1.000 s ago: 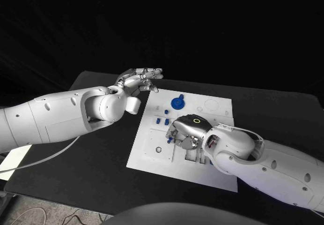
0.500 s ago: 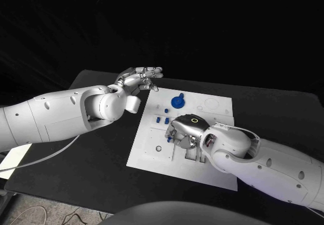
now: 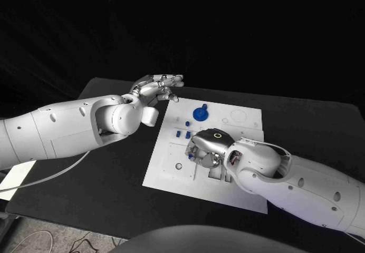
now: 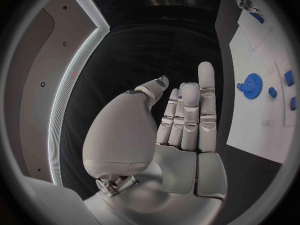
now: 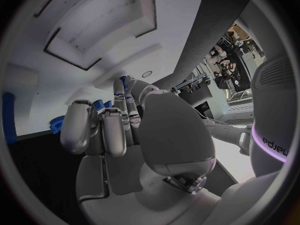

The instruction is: Assemble the parts on the task board

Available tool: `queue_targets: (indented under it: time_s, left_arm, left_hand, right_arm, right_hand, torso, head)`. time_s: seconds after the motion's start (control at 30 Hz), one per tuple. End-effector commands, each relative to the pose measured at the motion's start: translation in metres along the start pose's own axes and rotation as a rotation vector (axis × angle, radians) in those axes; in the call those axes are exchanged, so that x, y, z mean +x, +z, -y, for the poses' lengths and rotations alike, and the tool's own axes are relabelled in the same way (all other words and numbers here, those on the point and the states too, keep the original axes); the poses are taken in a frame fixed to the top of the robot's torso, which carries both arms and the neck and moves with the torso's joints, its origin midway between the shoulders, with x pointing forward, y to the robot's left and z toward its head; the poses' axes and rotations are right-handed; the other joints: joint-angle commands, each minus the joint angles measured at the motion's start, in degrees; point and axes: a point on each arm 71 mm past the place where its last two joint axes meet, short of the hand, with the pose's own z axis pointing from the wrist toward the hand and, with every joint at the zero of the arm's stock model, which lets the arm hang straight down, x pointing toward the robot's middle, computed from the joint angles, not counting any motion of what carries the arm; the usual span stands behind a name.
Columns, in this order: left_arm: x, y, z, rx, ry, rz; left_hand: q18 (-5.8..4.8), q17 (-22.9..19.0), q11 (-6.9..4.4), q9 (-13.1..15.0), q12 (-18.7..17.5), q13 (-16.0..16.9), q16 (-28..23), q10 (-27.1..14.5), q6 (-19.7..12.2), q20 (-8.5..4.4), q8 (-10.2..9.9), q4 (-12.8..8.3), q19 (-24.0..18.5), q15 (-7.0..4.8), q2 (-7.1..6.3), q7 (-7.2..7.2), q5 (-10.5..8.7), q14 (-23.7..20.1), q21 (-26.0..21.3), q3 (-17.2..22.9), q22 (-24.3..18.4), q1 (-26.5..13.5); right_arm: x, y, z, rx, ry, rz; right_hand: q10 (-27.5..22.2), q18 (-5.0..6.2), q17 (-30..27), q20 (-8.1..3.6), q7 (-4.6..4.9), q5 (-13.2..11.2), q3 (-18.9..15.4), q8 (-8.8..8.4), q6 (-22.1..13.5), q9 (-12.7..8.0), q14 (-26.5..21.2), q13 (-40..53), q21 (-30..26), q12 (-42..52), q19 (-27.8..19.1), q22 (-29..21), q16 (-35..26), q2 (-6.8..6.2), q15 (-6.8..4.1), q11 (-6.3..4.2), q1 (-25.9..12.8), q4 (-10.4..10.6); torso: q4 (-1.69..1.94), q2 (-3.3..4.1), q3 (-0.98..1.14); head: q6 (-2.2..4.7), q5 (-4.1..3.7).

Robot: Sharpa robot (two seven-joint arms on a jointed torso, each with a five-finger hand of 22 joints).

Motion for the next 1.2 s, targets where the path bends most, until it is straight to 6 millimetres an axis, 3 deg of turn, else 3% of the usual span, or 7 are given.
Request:
queue_targets:
  time_s: [0.03, 0.13, 0.27, 0.67, 0.93, 1.1, 1.2]
  left_arm:
    - [0.003, 0.0, 0.0, 0.001, -0.011, -0.021]
    - [0.002, 0.0, 0.0, 0.0, -0.011, -0.02]
    - [0.002, 0.0, 0.0, -0.004, -0.011, -0.021]
    - [0.002, 0.0, -0.002, -0.028, -0.017, -0.036]
    - [0.001, -0.001, -0.001, -0.028, -0.015, -0.034]
    - [0.001, -0.001, -0.001, -0.027, -0.014, -0.034]
    - [0.001, -0.001, -0.001, -0.026, -0.015, -0.035]
  left_hand:
    - [0.97, -0.1, -0.11, -0.1, 0.3, 0.0, -0.4, -0.5, -0.3, 0.24, -0.1, 0.0, -0.1, -0.08, -0.04, 0.0, 0.21, -0.4, -0.2, -0.4, -0.1, -0.7]
    - [0.97, -0.1, -0.11, -0.1, 0.3, 0.0, -0.4, -0.5, -0.3, 0.24, -0.1, 0.0, -0.1, -0.08, -0.04, 0.0, 0.21, -0.4, -0.2, -0.4, -0.1, -0.7]
    - [0.98, -0.3, -0.07, -0.1, 0.4, 0.0, -0.4, -0.7, -0.5, 0.29, -0.1, 0.0, -0.1, -0.04, 0.01, 0.04, 0.22, -0.5, -0.3, -0.5, -0.1, -0.7]
    - [0.96, -1.5, 0.12, -0.1, 0.8, 0.0, -1.0, -1.3, -0.9, 0.44, 0.0, 0.1, -0.3, 0.13, 0.11, 0.22, 0.21, -1.3, -0.6, -0.8, -0.3, -0.9]
    - [0.96, -1.8, 0.13, -0.1, 0.9, 0.0, -1.1, -1.4, -0.9, 0.47, 0.0, 0.0, -0.4, 0.15, 0.17, 0.24, 0.21, -1.5, -0.6, -0.9, -0.4, -0.8]
    - [0.97, -2.1, 0.14, 0.0, 1.1, 0.0, -1.2, -1.5, -0.9, 0.49, 0.1, 0.0, -0.4, 0.17, 0.21, 0.25, 0.22, -1.6, -0.7, -0.9, -0.4, -0.8]
    - [0.97, -2.1, 0.14, 0.0, 1.1, 0.0, -1.2, -1.5, -0.9, 0.49, 0.1, 0.0, -0.4, 0.17, 0.21, 0.25, 0.22, -1.6, -0.7, -0.9, -0.4, -0.8]
  right_arm:
    - [0.005, -0.001, 0.001, 0.014, -0.016, -0.039]
    - [0.004, -0.001, 0.003, 0.02, -0.011, -0.013]
    - [0.0, -0.002, 0.005, 0.027, -0.007, 0.046]
    - [-0.014, -0.021, 0.006, 0.01, 0.014, 0.155]
    - [-0.049, -0.058, 0.037, 0.108, -0.004, 0.173]
    - [-0.067, -0.076, 0.067, 0.201, -0.056, 0.15]
    - [-0.071, -0.083, 0.079, 0.235, -0.076, 0.135]
  right_hand:
    - [-1.8, 0.47, 2.8, 0.33, 0.31, 0.6, -0.6, -0.48, -0.9, -0.4, 3.6, -0.5, -0.5, -0.3, -0.5, -0.4, -0.3, -0.69, 0.51, 0.24, -1.5, 0.4]
    - [-6.9, 0.81, 1.4, 1.2, 1.48, 0.9, -1.7, -0.75, -4.4, -1.2, 3.3, -1.9, -1.9, -0.1, -1.4, -2.7, -1.3, -2.18, 1.6, 1.47, -3.2, 0.6]
    - [-12.7, 2.25, -1.5, 1.96, 1.87, 0.8, -4.2, -0.63, -8.5, -1.3, 2.4, -3.0, -6.7, 0.3, -4.1, -10.2, -3.6, -2.66, 2.11, 2.29, -3.8, 0.4]
    - [-10.7, 2.24, -3.5, 1.72, 1.84, 1.7, -5.1, -0.25, -7.0, -1.0, 2.4, -2.7, -7.1, 2.9, -3.3, -10.6, -4.9, -1.3, 1.81, 1.97, -3.2, -0.1]
    - [-9.8, 2.23, -3.8, 1.57, 1.39, 1.6, -5.8, -0.52, -6.9, -1.1, 2.4, -2.8, -7.3, 3.7, -3.1, -10.8, -5.0, -1.83, 1.53, 1.6, -3.7, -0.1]
    - [-11.9, 2.29, -4.4, 1.48, 0.9, 1.4, -8.6, -0.6, -7.9, -1.2, 2.4, -3.0, -7.9, 3.2, -3.0, -11.5, -5.3, -2.99, 1.4, 1.46, -4.3, 0.4]
    - [-12.8, 2.39, -5.0, 1.52, 1.27, 1.7, -10.9, -0.58, -8.5, -1.2, 2.3, -3.0, -8.5, 3.2, -3.2, -12.4, -5.7, -3.32, 1.55, 1.68, -4.0, 0.9]
  torso:
    - [0.0, -0.05, -0.03]
    - [-0.03, -0.02, -0.02]
    - [0.02, -0.02, 0.02]
    - [-0.03, -0.06, 0.05]
    - [-0.23, -0.13, -0.05]
    - [-0.45, -0.23, -0.13]
    - [-0.54, -0.29, -0.11]
  head:
    - [-0.08, -0.03]
    - [-0.1, -0.04]
    - [0.04, -0.19]
    - [0.18, -0.24]
    - [0.96, -1.21]
    - [1.35, -1.63]
    - [1.57, -1.77]
